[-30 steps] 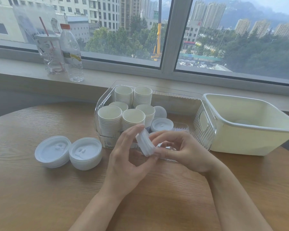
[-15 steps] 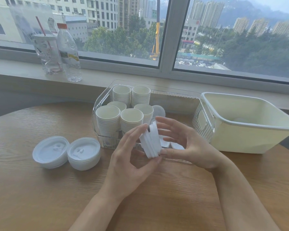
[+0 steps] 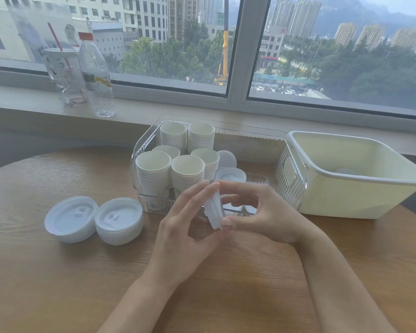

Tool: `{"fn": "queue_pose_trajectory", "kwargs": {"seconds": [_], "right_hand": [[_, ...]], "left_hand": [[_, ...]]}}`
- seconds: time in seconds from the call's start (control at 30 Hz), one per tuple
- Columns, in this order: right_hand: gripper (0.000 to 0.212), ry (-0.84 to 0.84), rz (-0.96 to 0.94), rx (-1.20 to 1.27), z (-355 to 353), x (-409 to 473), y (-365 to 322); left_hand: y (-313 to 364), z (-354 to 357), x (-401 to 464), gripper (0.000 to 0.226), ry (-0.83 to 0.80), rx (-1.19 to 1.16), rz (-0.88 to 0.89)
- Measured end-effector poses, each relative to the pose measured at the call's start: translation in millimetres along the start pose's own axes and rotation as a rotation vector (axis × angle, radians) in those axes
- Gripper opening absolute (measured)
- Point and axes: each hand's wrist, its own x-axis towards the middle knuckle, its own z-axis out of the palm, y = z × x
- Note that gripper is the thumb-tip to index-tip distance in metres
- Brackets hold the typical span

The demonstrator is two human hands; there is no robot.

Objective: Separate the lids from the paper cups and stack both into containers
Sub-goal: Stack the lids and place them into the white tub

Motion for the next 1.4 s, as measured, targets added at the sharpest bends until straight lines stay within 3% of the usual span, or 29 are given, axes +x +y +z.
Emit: {"fn": "queue_pose_trajectory", "kwargs": {"seconds": [0.17, 0.37, 0.7, 0.93, 1.4], "right_hand": [[0.084, 0.054, 0.113, -0.124, 0.8, 0.5, 10.0], [0.049, -0.017, 0.215, -0.319, -2.1, 0.3, 17.6], [0.028, 0.308, 0.050, -0.115, -10.3, 2.0, 24.9], [0.022, 0.398, -0.074, 0.059, -8.3, 3.5, 15.6], [0.025, 0.033, -0.141, 0.240, 3.6, 1.1, 5.4]], "left_hand": [[-4.5, -1.4, 0.1, 0.070, 0.074, 0.063, -0.051], [-12.4, -2.7, -0.9, 0.071, 0.121, 0.084, -0.087], [-12.6, -2.3, -1.0, 0.072, 0.105, 0.079, -0.088], [-11.3, -1.1, -0.9, 0.076, 0.116, 0.051, -0.096], [-12.7, 0.2, -1.9, 0.083, 0.119, -0.030, -0.135]]}}
